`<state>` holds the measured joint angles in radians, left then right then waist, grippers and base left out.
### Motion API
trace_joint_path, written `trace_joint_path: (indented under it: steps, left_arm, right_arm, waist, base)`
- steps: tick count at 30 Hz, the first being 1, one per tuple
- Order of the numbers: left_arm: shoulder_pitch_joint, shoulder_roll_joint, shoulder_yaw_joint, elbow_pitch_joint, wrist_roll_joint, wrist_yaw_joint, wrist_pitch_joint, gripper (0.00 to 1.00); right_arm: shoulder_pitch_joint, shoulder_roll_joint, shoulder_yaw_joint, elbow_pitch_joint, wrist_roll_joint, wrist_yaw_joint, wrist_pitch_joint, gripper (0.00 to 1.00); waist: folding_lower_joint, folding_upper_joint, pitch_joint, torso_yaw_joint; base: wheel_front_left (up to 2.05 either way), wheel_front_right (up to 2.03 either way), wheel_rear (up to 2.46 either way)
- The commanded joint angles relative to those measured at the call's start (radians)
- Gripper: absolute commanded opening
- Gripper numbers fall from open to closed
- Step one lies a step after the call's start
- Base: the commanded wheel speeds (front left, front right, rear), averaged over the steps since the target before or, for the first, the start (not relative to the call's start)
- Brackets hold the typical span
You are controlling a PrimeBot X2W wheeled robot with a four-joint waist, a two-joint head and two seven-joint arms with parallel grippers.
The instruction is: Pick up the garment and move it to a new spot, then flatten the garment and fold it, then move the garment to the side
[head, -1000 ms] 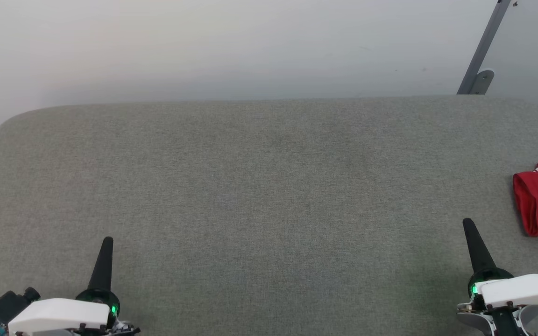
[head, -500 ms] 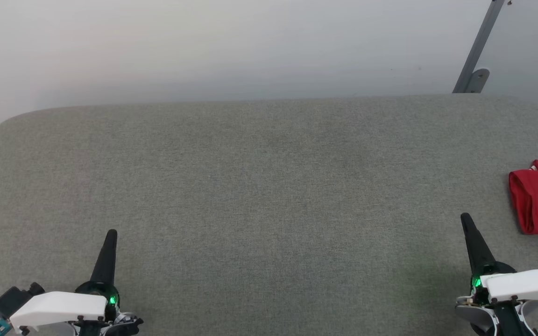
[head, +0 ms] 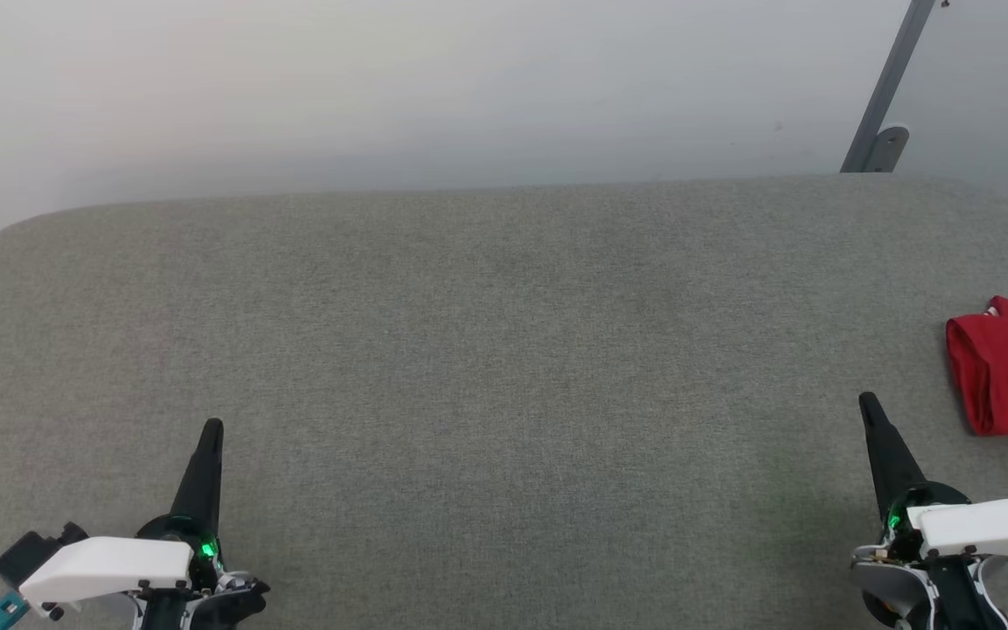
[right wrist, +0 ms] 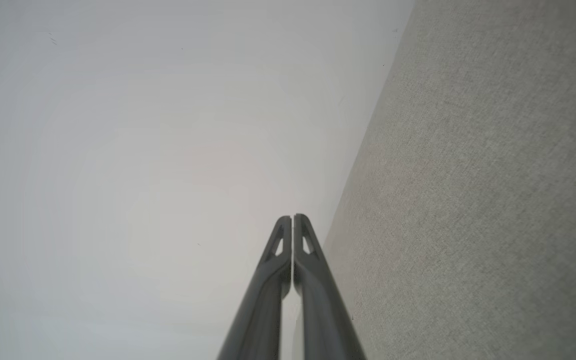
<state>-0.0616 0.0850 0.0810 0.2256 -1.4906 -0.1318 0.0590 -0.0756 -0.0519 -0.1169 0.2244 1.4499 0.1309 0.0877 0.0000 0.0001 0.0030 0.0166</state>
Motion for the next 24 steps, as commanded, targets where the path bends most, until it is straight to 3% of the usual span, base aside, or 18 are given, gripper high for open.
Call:
trace_joint_path:
  steps: [1,24]
  left_arm:
    - [-0.022,-0.003,0.005,0.001,-0.016,0.002,0.005,0.00]
    - [-0.055,-0.028,0.023,0.021,-0.137,0.002,0.049,0.00]
  right_arm:
    - [-0.017,0.001,0.001,-0.001,0.019,0.000,0.003,0.00]
    - [-0.040,0.002,0.003,0.023,0.170,0.000,0.030,0.00]
  waist:
    - [0.0000,-0.0001,0.000,-0.001]
    - [0.0000,-0.0001,0.000,-0.017]
  base:
    - [0.00,0.00,0.00]
    - [0.00,0.00,0.00]
